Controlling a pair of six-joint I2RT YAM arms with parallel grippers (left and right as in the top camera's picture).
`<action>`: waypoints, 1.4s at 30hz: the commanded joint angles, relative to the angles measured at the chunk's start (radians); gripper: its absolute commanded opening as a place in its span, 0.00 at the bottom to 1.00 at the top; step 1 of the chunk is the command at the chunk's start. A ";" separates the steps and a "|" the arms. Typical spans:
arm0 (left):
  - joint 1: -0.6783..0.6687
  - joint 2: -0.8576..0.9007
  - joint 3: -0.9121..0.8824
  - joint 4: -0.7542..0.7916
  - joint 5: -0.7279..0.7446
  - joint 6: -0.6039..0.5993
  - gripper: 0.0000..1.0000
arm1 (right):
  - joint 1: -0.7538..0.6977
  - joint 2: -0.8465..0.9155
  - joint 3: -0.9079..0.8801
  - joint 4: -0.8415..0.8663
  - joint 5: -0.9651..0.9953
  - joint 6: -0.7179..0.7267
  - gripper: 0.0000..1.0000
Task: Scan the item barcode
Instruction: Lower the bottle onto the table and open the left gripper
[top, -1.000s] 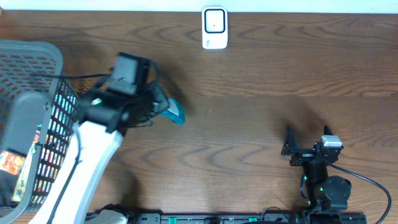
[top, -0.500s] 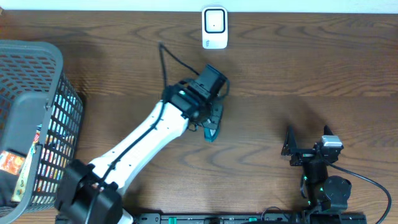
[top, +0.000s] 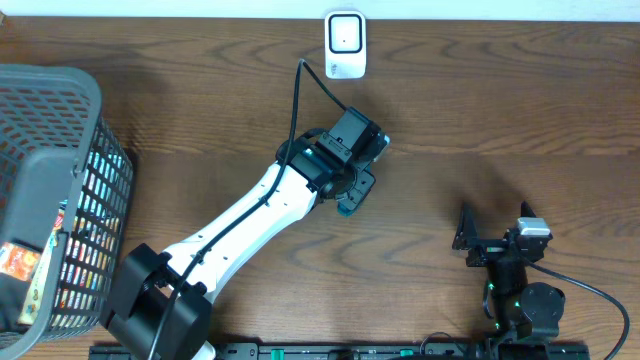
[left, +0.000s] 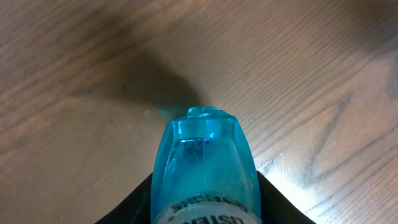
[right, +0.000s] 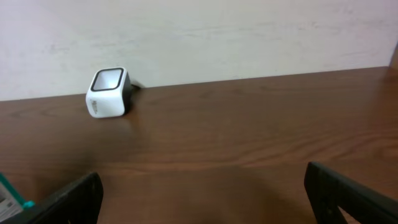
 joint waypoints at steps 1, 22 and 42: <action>0.000 -0.008 0.014 0.035 -0.006 0.029 0.23 | 0.009 -0.003 -0.002 -0.004 0.005 -0.013 0.99; 0.000 0.081 0.014 0.080 -0.006 0.055 0.43 | 0.009 -0.003 -0.002 -0.004 0.005 -0.013 0.99; 0.000 -0.169 0.026 -0.006 -0.007 0.055 0.94 | 0.009 -0.003 -0.002 -0.004 0.005 -0.013 0.99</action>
